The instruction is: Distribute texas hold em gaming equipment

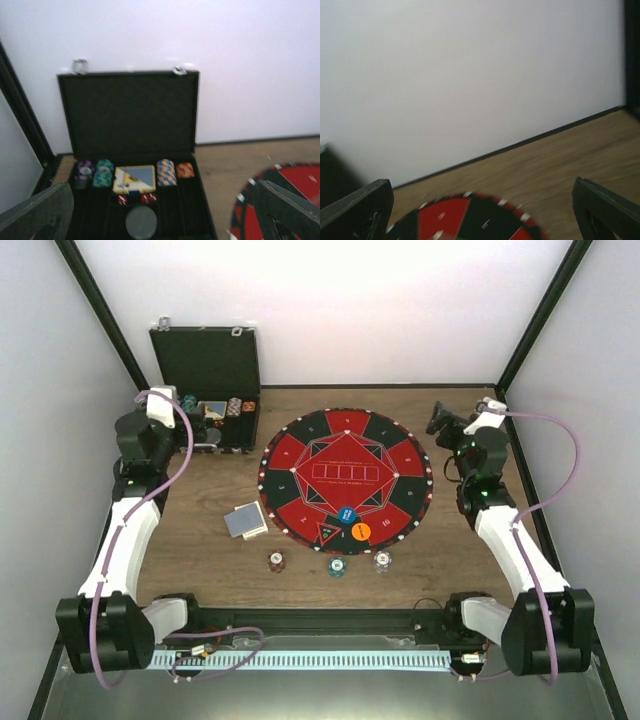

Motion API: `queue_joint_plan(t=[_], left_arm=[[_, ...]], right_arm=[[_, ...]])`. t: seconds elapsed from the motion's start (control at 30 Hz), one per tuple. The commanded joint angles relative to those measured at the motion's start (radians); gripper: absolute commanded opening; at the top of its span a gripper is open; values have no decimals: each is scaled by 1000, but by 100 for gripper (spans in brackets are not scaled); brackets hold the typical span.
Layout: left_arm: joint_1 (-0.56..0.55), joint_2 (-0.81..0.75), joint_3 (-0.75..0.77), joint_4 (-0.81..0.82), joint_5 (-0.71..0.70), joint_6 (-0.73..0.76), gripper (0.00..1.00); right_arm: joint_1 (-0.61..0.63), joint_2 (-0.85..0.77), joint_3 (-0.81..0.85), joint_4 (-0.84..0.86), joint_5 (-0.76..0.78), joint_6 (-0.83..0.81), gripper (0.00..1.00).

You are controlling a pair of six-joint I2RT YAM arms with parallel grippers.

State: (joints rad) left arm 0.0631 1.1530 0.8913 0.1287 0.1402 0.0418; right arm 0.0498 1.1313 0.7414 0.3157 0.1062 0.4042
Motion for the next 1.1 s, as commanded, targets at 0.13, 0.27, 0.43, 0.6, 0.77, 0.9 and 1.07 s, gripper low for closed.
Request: queue_joint_plan(t=[0.13,0.27,0.43,0.6,0.77,0.9,1.07], left_arm=[[15,-55,114,-565,123,104,100],[21,-61,149,-663,116,164,100],[22,-61,175,-747,118,183,100],[21,-55,188,-773,130,185,100],[21,-55,210,-793,141,184,100],[21,-59,216,-803,141,182,100],[21,-61,222,-807,146,181,100]], right_arm=[[392,-3,83,-474,-69,-6,98],[670,72,96,-665,79,113,93],[915,182,79,-766,141,283,92],[1039,315,103,-783,118,359,87],[1044,393,122,-773,103,363,80],[1042,441,165,-775,125,342,72],[1038,515,217,-776,135,321,70]])
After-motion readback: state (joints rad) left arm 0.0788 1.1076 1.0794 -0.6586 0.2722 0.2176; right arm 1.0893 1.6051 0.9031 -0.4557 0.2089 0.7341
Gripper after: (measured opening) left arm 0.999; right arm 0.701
